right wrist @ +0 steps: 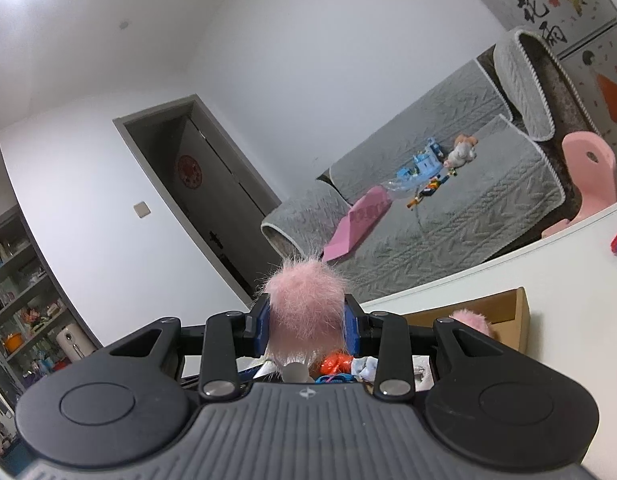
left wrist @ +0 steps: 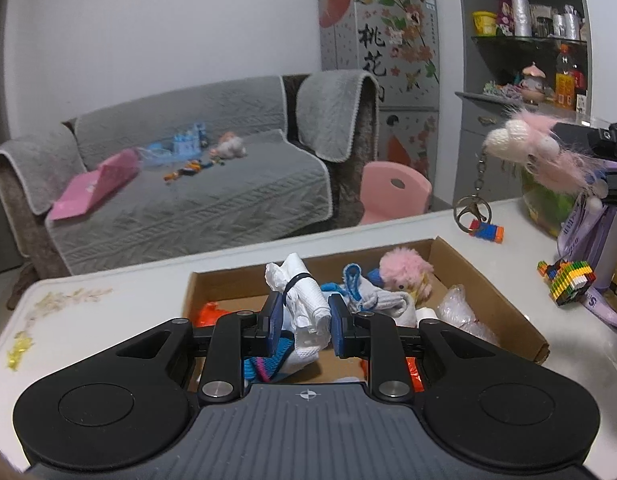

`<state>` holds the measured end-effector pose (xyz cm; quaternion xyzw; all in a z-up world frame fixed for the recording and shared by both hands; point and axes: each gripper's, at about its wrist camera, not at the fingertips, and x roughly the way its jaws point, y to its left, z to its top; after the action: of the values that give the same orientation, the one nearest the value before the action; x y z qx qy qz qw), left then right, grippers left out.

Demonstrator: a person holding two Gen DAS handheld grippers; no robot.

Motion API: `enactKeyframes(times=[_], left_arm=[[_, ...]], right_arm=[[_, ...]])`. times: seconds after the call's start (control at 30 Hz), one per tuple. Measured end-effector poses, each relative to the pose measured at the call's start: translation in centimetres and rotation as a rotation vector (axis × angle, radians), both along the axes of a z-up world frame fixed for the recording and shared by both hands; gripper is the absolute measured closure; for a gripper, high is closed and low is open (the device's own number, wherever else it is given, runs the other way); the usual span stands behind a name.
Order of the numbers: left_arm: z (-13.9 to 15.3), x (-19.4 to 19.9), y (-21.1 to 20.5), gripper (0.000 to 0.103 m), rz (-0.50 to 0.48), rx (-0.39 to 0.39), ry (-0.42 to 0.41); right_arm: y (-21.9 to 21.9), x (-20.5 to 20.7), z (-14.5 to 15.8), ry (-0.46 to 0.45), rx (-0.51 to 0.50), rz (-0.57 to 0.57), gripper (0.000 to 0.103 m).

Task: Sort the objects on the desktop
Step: 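Carry the white bundle and pink pom-pom into the box and open both grippers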

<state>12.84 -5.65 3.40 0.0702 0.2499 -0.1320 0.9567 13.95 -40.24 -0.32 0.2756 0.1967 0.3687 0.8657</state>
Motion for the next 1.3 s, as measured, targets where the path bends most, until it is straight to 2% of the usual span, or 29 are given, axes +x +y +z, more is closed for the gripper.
enactKeyframes(times=[0.27,0.5,0.87,1.03,1.17,1.23,1.27,1.3], left_arm=[[-1.5,3.0,1.3,0.073,0.015,-0.011,0.065],[-2.7,4.4,2.1,0.073,0.023,-0.037,0.124],[-3.6,4.4,-1.6,0.072,-0.070,-0.023,0.145],[-4.9,4.9,-2.8,0.072,-0.089,-0.002,0.186],[-5.5,5.1,-3.0,0.062,-0.094,0.010,0.210],[-5.6,5.0,-3.1,0.041,-0.093,0.017,0.211],[-5.5,4.8,-3.1,0.025,-0.094,0.019,0.205],[-5.4,4.6,-3.1,0.017,-0.097,0.019,0.194]], right_arm=[[1.0,1.7,-0.5,0.022,-0.047,0.003,0.070],[2.0,2.7,-2.5,0.079,-0.076,0.013,0.070],[4.2,2.0,-3.2,0.100,-0.210,0.018,0.070],[5.7,2.2,-4.2,0.116,-0.323,0.005,0.070],[6.2,2.0,-5.0,0.119,-0.426,-0.021,0.070],[6.5,1.8,-5.3,0.120,-0.454,-0.023,0.068],[6.5,1.8,-5.3,0.115,-0.466,-0.026,0.065],[6.6,1.7,-5.3,0.108,-0.476,-0.033,0.062]])
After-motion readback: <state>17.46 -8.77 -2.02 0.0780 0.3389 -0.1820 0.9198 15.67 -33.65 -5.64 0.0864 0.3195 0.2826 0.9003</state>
